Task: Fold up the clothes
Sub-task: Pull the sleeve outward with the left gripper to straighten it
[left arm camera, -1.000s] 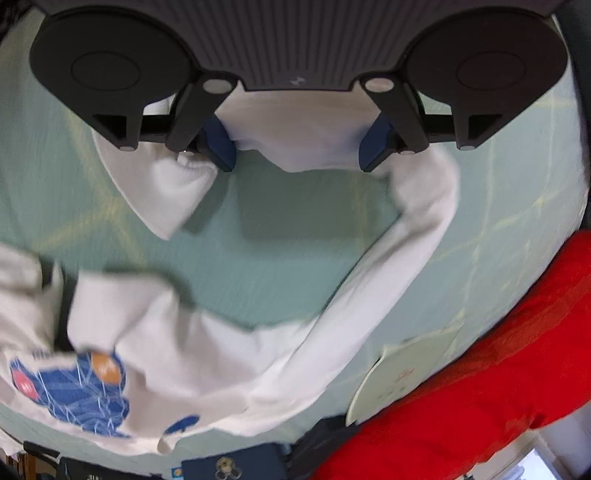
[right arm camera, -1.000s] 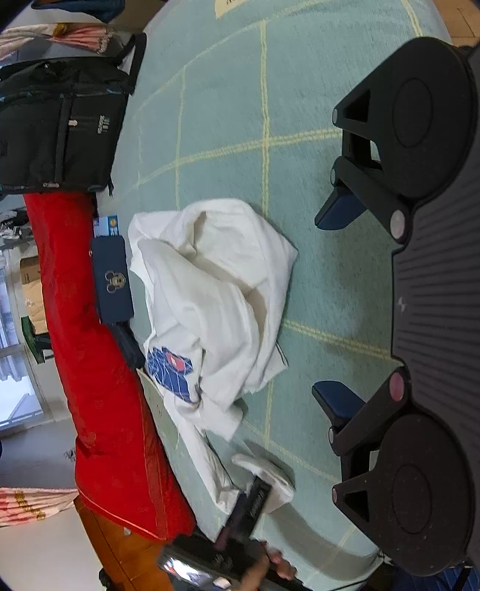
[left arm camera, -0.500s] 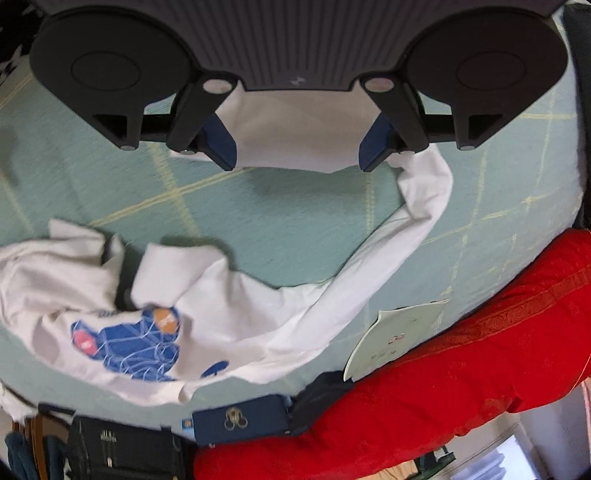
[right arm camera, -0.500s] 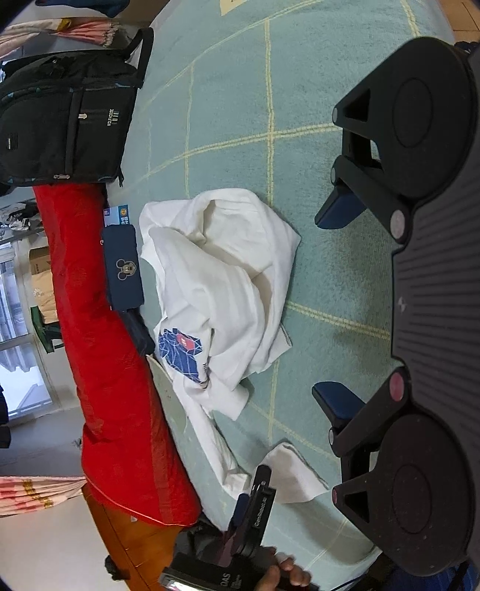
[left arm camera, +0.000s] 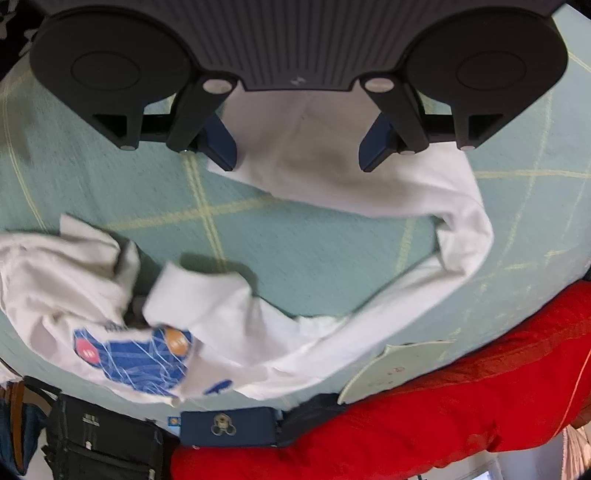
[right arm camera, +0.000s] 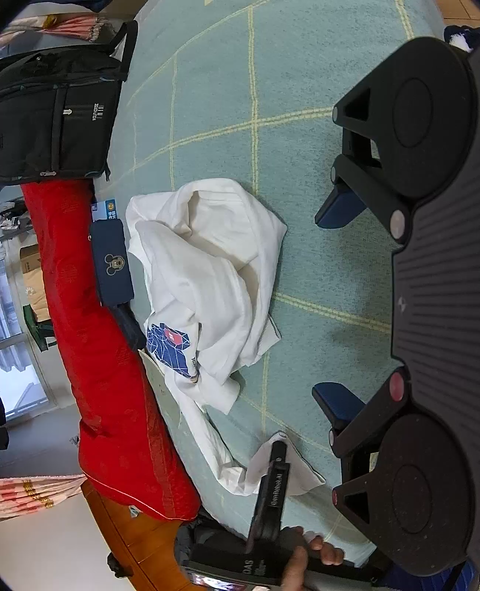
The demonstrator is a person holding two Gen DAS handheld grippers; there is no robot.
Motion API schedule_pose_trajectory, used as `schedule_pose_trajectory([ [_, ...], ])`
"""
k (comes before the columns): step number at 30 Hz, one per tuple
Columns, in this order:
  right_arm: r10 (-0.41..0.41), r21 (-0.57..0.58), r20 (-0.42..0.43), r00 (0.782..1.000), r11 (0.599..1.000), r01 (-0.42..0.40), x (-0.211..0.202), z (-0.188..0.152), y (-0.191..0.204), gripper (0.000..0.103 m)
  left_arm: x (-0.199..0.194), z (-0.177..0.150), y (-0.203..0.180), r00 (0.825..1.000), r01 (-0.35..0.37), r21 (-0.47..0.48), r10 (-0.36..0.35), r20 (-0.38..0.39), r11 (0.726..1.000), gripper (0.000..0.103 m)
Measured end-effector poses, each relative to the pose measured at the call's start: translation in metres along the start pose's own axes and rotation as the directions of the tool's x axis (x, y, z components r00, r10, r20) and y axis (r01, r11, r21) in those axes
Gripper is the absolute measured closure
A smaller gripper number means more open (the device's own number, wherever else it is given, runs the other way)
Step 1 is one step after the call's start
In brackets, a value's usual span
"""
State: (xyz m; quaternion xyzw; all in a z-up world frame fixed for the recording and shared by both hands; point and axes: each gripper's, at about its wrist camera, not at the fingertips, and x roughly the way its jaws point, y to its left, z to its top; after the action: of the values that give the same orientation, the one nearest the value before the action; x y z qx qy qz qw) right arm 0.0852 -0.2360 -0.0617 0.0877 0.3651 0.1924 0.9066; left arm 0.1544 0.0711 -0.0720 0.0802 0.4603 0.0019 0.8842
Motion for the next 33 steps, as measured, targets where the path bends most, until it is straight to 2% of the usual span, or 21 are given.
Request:
schedule_pose_trajectory([
  [5,-0.006,0.010,-0.004,1.000,1.000,0.006,0.003,0.000,-0.002,0.010,0.005,-0.006,0.003,1.000,0.019,-0.031,-0.019,0.002,0.999,0.027],
  [7,-0.009,0.013,-0.008,1.000,1.000,0.009,0.004,-0.001,-0.002,0.010,0.005,-0.007,0.004,1.000,0.024,-0.033,-0.023,0.010,0.999,0.029],
  [10,-0.010,0.014,-0.011,1.000,1.000,0.010,0.004,-0.002,-0.001,0.010,0.005,-0.009,0.004,0.999,0.048,-0.031,-0.047,0.020,0.998,0.038],
  [13,-0.017,0.012,-0.008,1.000,1.000,0.017,0.003,-0.001,0.000,0.010,0.003,-0.009,0.003,0.998,0.049,-0.023,-0.048,0.030,0.999,0.052],
  [15,-0.020,0.013,-0.006,1.000,1.000,0.020,0.002,-0.001,0.000,0.010,0.001,-0.010,0.003,0.998,0.050,-0.018,-0.049,0.037,0.999,0.067],
  [18,-0.026,0.013,-0.003,1.000,1.000,0.026,0.000,-0.001,0.001,0.010,-0.002,-0.010,0.002,0.998,0.051,-0.011,-0.050,0.047,0.999,0.082],
  [22,-0.039,0.000,0.003,0.999,0.999,0.039,-0.005,0.001,0.005,0.010,-0.010,-0.013,0.012,0.996,0.058,0.001,-0.058,0.064,0.998,0.091],
  [24,-0.046,-0.008,0.008,0.999,0.999,0.046,-0.006,0.003,0.006,0.010,-0.017,-0.015,0.019,0.997,0.027,0.035,-0.029,0.078,0.999,0.097],
  [29,-0.057,-0.028,0.020,0.998,0.998,0.057,-0.009,0.009,0.011,0.010,-0.037,-0.022,0.052,0.992,-0.092,0.099,0.082,0.099,0.991,0.098],
  [33,-0.053,-0.031,0.019,0.998,0.998,0.054,-0.006,0.011,0.014,0.010,-0.052,-0.027,0.088,0.975,-0.209,0.112,0.198,0.101,0.971,0.102],
])
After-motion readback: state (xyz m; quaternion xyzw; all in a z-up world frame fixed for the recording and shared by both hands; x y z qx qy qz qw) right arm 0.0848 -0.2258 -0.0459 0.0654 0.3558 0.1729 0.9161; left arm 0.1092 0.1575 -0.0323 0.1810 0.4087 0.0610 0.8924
